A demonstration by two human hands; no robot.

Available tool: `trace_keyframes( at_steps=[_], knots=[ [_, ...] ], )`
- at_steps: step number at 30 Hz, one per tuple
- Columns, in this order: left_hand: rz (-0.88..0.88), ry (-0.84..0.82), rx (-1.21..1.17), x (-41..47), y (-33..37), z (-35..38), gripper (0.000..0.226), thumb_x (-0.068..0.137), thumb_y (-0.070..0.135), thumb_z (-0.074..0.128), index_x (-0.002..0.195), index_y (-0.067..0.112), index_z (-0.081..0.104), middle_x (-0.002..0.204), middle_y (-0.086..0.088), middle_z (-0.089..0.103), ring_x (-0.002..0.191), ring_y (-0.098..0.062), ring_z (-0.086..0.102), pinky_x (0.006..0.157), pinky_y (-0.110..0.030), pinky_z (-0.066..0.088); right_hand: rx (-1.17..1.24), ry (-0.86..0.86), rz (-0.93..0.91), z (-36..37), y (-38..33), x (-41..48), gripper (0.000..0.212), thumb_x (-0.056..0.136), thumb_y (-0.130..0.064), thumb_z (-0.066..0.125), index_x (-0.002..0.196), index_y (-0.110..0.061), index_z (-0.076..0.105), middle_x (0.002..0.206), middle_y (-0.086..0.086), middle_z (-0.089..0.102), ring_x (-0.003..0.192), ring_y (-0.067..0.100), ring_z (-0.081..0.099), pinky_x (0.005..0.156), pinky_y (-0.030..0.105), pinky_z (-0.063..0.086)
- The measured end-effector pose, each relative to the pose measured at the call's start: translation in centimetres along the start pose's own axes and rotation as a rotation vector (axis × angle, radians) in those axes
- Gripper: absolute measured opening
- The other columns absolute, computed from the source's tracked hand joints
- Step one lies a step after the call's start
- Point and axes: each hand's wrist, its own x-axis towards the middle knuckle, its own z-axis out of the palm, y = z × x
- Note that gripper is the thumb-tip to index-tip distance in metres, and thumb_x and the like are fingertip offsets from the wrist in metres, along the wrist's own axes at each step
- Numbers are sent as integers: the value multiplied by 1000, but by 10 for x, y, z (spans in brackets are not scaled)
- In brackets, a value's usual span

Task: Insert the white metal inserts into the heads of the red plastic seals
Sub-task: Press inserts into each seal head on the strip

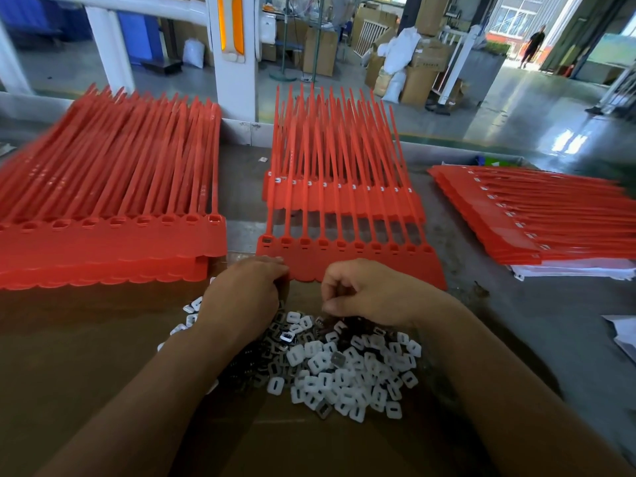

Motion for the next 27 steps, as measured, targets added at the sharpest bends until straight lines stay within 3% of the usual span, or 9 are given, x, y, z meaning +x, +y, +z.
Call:
trace_keyframes(
  at_steps=[2,7,11,17,22,27],
  knots=[
    [3,2,-4,-1,0,0,48,86,-1,39,128,19,53,142,6,42,133,-10,34,109,-27,26,78,47,1,-3,-2,3,14,88,-15,59,80,-26,56,87,-8,62,86,7,59,79,23,49],
    [32,34,-13,-3,1,-1,45,84,-2,43,122,17,59,138,4,47,130,-12,40,107,-29,31,125,297,3,-7,-8,34,18,88,-12,58,76,-25,58,79,-14,58,74,-3,52,61,11,37],
    [45,46,-21,-4,1,-2,39,82,-1,45,112,13,66,132,2,54,123,-14,46,100,-27,35,131,417,1,-2,-8,68,14,88,-6,54,81,-10,64,70,-17,51,67,-4,47,55,6,33],
    [51,47,-12,-5,1,-1,37,83,1,45,111,13,66,125,1,59,116,-15,50,93,-26,38,118,452,50,4,-6,99,18,89,-10,55,75,-21,59,81,-7,56,79,8,52,70,22,40],
    [54,51,-8,-4,2,-1,35,83,2,45,108,12,68,122,0,61,112,-16,53,90,-27,40,59,418,70,-1,-8,104,18,88,-10,56,73,-19,60,76,-8,57,68,1,50,58,18,37],
    [61,43,7,-5,2,-1,37,85,4,44,113,15,65,126,2,58,117,-14,50,93,-23,37,-47,441,110,3,-11,106,14,89,-16,57,91,-8,69,93,6,68,85,19,62,78,33,50]
  ],
)
